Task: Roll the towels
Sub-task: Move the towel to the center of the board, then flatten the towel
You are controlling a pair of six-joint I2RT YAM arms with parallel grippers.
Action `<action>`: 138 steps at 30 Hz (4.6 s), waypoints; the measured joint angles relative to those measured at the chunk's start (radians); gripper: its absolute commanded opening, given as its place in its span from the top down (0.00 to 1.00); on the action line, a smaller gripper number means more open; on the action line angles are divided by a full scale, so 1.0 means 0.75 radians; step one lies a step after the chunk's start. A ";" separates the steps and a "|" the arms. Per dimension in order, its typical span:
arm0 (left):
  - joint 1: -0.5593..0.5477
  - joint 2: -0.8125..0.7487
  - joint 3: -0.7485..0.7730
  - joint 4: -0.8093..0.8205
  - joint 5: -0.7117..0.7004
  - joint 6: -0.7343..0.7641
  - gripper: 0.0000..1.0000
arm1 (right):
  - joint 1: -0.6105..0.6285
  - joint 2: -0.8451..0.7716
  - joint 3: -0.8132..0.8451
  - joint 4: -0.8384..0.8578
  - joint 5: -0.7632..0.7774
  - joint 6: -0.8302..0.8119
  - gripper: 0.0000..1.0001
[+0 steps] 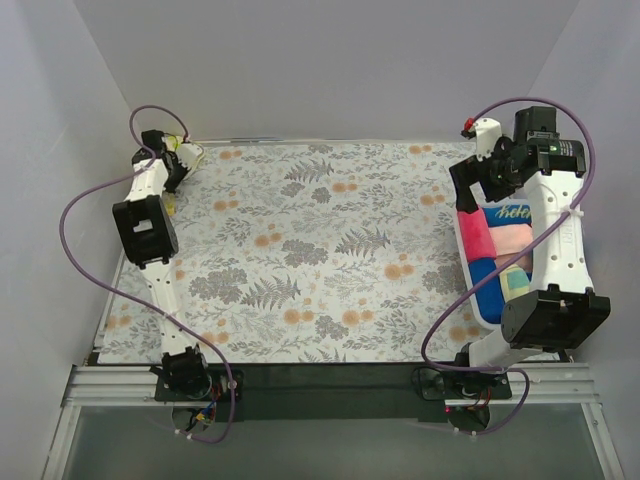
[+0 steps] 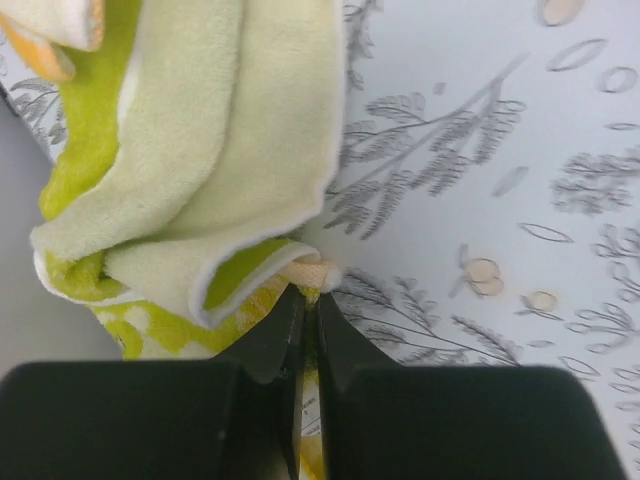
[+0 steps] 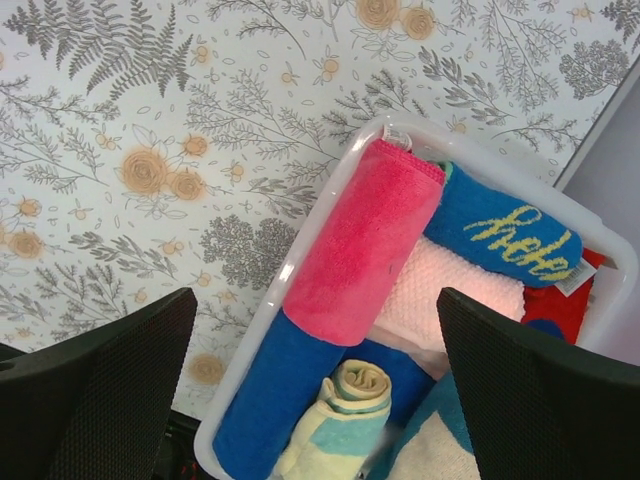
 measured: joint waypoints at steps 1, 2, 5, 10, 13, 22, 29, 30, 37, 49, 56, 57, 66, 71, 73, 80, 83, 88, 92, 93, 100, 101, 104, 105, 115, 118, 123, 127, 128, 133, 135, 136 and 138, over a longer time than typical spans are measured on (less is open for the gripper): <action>-0.003 -0.017 -0.032 0.005 0.020 0.014 1.00 | 0.000 0.001 0.000 -0.005 -0.013 0.001 0.08; -0.009 -0.043 -0.070 0.007 0.044 0.024 1.00 | 0.000 0.001 0.000 -0.010 -0.026 0.001 0.08; -0.053 -0.173 -0.275 0.006 0.141 0.063 1.00 | 0.000 0.001 -0.001 -0.016 -0.071 0.001 0.08; -0.317 -0.523 -0.781 -0.072 0.348 0.158 1.00 | 0.001 0.006 -0.014 -0.016 -0.179 -0.002 0.09; -0.565 -0.726 -1.034 -0.148 0.494 0.239 1.00 | 0.002 0.018 -0.032 -0.014 -0.226 -0.005 0.07; -0.728 -1.121 -1.410 -0.621 0.689 0.577 1.00 | 0.071 0.106 -0.166 0.014 -0.352 -0.027 0.25; -0.627 -1.288 -1.509 -0.818 0.595 0.753 0.87 | 0.342 0.200 -0.235 0.130 -0.359 -0.039 0.27; -0.604 -1.319 -1.509 -0.827 0.580 0.765 0.78 | 0.384 0.214 -0.237 0.157 -0.354 -0.037 0.27; -0.395 -1.385 -1.449 -0.868 0.545 0.696 0.41 | 0.640 0.389 -0.170 0.366 -0.293 0.043 0.30; -0.204 -1.408 -1.393 -0.806 0.617 0.436 0.41 | 0.896 0.909 0.346 0.570 -0.192 0.183 0.30; -0.197 -1.453 -1.437 -0.782 0.620 0.362 0.40 | 1.029 1.053 0.424 0.621 -0.139 0.209 0.28; -0.197 -1.457 -1.444 -0.780 0.620 0.357 0.41 | 1.044 1.064 0.424 0.620 -0.126 0.209 0.28; -0.197 -1.462 -1.506 -0.735 0.587 0.317 0.41 | 1.116 1.121 0.405 0.651 0.022 0.204 0.91; -0.197 -1.454 -1.513 -0.692 0.566 0.303 0.45 | 1.082 1.057 0.243 0.690 0.054 0.220 0.99; -0.197 -1.440 -1.523 -0.670 0.560 0.298 0.49 | 1.055 0.989 0.130 0.681 0.036 0.235 0.99; -0.197 -1.280 -1.571 -0.604 0.555 0.296 0.74 | 0.925 0.591 -0.290 0.707 -0.144 0.337 0.99; -0.197 -1.194 -1.568 -0.575 0.554 0.294 0.77 | 0.904 0.462 -0.472 0.739 -0.206 0.372 0.98; -0.196 -1.169 -1.490 -0.612 0.598 0.374 0.67 | 0.922 0.386 -0.738 0.751 -0.281 0.394 0.57; -0.197 -1.303 -1.460 -0.698 0.639 0.533 0.57 | 0.927 0.270 -0.871 0.687 -0.285 0.363 0.50; -0.198 -1.348 -1.460 -0.727 0.644 0.582 0.56 | 0.927 0.227 -0.880 0.671 -0.281 0.353 0.50; -0.302 -1.558 -1.608 -0.822 0.619 0.789 0.54 | 0.927 0.007 -0.746 0.644 -0.246 0.291 0.54; -0.326 -1.562 -1.646 -0.832 0.612 0.796 0.54 | 0.927 0.024 -0.704 0.647 -0.239 0.287 0.54; -0.378 -1.558 -1.718 -0.842 0.608 0.799 0.54 | 0.928 0.155 -0.538 0.668 -0.210 0.286 0.54; -0.382 -1.558 -1.724 -0.841 0.607 0.798 0.54 | 0.928 0.218 -0.480 0.677 -0.196 0.288 0.54; -0.390 -1.594 -1.726 -0.801 0.586 0.766 0.51 | 0.947 0.733 -0.149 0.719 -0.091 0.326 0.51; -0.391 -1.623 -1.731 -0.799 0.577 0.757 0.51 | 0.957 0.798 -0.109 0.720 -0.069 0.341 0.51; -0.391 -1.646 -1.749 -0.784 0.552 0.738 0.51 | 0.986 0.860 -0.054 0.729 -0.022 0.366 0.51; -0.391 -1.647 -1.751 -0.774 0.544 0.727 0.51 | 1.017 0.888 -0.040 0.751 0.019 0.374 0.53; -0.391 -1.646 -1.751 -0.774 0.543 0.727 0.51 | 1.022 0.898 -0.040 0.756 0.030 0.374 0.54; -0.391 -1.646 -1.749 -0.777 0.545 0.735 0.52 | 1.038 0.923 -0.040 0.778 0.083 0.364 0.76; -0.393 -1.640 -1.743 -0.785 0.547 0.743 0.53 | 1.038 0.923 -0.047 0.787 0.089 0.363 0.96; -0.398 -1.633 -1.739 -0.791 0.550 0.749 0.54 | 1.038 0.923 -0.049 0.790 0.086 0.367 0.99; -0.419 -1.618 -1.736 -0.801 0.554 0.762 0.55 | 1.036 0.922 -0.052 0.793 0.077 0.369 0.99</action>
